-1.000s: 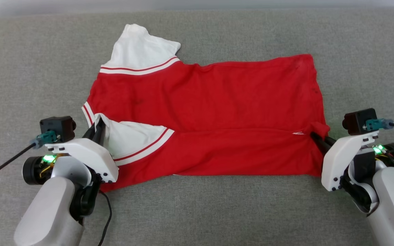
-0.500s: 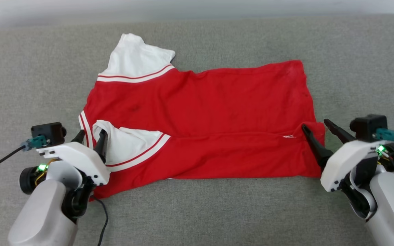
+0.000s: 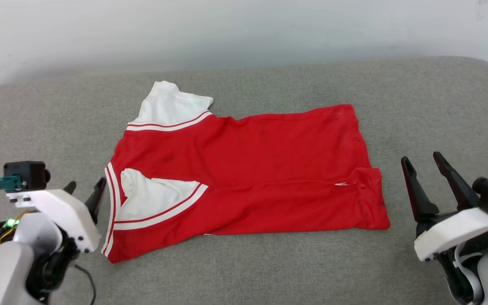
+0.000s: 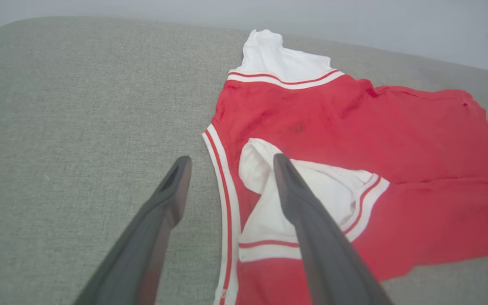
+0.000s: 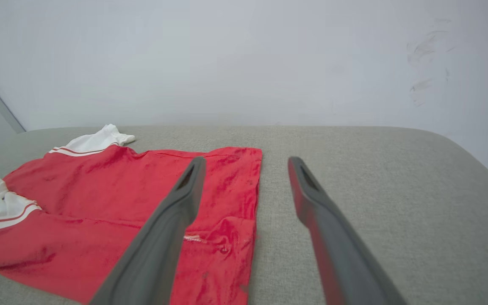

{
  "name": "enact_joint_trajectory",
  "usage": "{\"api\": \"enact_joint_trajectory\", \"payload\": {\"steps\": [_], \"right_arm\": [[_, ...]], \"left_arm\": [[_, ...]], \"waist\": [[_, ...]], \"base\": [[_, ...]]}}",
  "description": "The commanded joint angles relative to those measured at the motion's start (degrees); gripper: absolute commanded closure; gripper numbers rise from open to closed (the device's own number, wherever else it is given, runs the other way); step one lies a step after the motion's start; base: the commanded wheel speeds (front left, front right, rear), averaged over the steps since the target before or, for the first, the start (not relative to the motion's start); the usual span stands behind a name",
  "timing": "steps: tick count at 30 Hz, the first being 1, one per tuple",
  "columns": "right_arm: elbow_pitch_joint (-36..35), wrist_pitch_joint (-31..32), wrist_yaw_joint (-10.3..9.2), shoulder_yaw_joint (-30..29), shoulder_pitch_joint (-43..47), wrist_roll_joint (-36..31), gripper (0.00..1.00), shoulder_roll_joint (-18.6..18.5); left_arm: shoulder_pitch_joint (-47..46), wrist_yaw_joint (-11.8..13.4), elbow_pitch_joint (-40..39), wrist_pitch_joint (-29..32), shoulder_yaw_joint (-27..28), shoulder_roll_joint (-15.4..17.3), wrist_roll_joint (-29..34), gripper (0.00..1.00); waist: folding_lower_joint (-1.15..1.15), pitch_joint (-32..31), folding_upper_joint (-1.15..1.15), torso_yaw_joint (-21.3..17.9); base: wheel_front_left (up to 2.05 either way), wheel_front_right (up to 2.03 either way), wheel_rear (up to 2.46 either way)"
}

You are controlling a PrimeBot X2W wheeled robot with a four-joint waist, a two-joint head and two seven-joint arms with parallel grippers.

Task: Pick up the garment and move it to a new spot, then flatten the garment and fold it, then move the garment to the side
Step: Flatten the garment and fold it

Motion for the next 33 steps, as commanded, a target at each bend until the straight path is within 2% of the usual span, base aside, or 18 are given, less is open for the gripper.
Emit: {"api": "enact_joint_trajectory", "payload": {"steps": [1,9,14,19,24,26,27,33], "right_arm": [[-3.2,0.8,-0.04,-1.7,2.4,-1.7,0.0,1.6],[-12.0,3.8,-0.04,-4.6,7.0,-4.4,0.0,6.5],[-13.7,4.4,-0.04,-4.6,7.1,-4.5,0.0,7.5],[-14.3,4.3,-0.04,-4.5,6.2,-4.0,0.0,8.0],[-13.8,4.0,-0.04,-4.8,5.5,-3.6,0.0,7.7],[-13.6,4.3,-0.04,-5.1,5.5,-3.5,0.0,7.5],[-13.5,4.4,-0.04,-5.2,5.4,-3.4,0.0,7.4],[-12.7,7.5,-0.04,-6.5,5.6,-2.1,0.0,6.6]], "left_arm": [[2.1,0.7,-2.9,3.9,0.2,2.1,-0.9,0.0],[8.9,3.7,-11.1,18.6,-0.1,7.5,-6.1,0.0],[10.9,5.5,-11.5,22.7,0.3,8.7,-8.1,0.0],[12.1,6.4,-9.7,24.3,1.1,8.0,-10.5,0.0],[12.9,5.7,-6.5,26.4,-0.3,6.1,-12.7,0.0],[13.1,5.1,-5.9,27.1,-0.9,5.1,-13.6,0.61],[13.0,4.6,-5.9,26.6,-1.0,4.7,-13.7,0.98],[10.2,3.1,-7.9,22.3,-0.4,5.0,-11.6,1.0]], "waist": [[0.0,-0.6,0.0,-0.6],[0.0,1.4,0.0,-3.1],[0.0,3.7,0.0,-4.5],[0.0,6.3,0.0,-5.7],[0.0,7.6,0.0,-6.3],[0.0,7.6,0.0,-6.3],[0.0,7.5,0.0,-6.3],[0.0,6.5,0.0,-4.8]], "base": [[0.0,0.0,0.0],[0.0,0.0,0.0],[0.0,0.0,0.0],[0.0,0.0,0.0],[0.0,0.0,0.0],[0.0,0.0,0.0],[0.0,0.0,0.0],[0.0,0.0,0.0]]}}
